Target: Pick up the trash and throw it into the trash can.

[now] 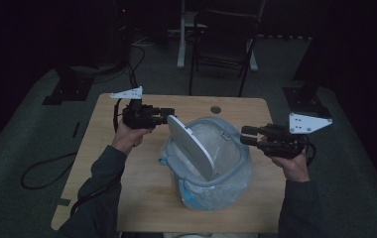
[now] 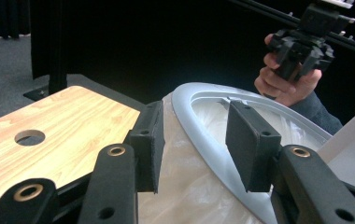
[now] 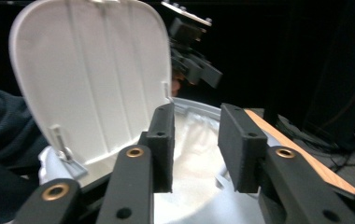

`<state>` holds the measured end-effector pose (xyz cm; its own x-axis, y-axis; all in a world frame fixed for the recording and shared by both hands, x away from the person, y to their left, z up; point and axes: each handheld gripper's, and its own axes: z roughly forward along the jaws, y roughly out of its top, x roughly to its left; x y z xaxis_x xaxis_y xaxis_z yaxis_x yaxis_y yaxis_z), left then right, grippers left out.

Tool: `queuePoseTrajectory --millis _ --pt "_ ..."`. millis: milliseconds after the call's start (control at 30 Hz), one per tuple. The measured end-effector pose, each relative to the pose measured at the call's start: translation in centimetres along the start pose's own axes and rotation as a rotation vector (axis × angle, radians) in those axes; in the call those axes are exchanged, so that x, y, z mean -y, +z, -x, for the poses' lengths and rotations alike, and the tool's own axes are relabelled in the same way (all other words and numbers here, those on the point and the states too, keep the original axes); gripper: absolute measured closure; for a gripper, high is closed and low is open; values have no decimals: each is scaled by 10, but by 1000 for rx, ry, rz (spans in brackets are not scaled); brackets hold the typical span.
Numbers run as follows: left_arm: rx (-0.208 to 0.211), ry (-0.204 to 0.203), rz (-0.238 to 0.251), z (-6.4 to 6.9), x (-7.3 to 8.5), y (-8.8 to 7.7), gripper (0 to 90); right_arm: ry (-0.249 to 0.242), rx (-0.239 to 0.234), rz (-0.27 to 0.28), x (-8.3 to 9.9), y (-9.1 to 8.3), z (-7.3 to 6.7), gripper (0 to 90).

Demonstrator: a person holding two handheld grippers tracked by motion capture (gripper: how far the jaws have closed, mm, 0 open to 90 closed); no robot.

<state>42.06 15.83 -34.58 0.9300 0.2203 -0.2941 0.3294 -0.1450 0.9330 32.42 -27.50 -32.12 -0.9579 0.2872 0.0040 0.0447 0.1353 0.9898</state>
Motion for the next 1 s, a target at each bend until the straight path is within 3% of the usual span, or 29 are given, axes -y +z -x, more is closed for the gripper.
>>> queuePoseTrajectory --millis 167,533,633,1000 --pt "-6 -3 2 0 2 -2 570 45 60 -19 12 -2 8 585" --pt "-26 -8 10 -3 6 -10 553 134 247 -42 33 -9 26 481" --pt "-31 -13 10 -4 9 -11 551 157 274 -43 38 -11 29 460" --pt "-45 -23 24 -5 15 -20 546 178 392 -65 49 -14 37 409"
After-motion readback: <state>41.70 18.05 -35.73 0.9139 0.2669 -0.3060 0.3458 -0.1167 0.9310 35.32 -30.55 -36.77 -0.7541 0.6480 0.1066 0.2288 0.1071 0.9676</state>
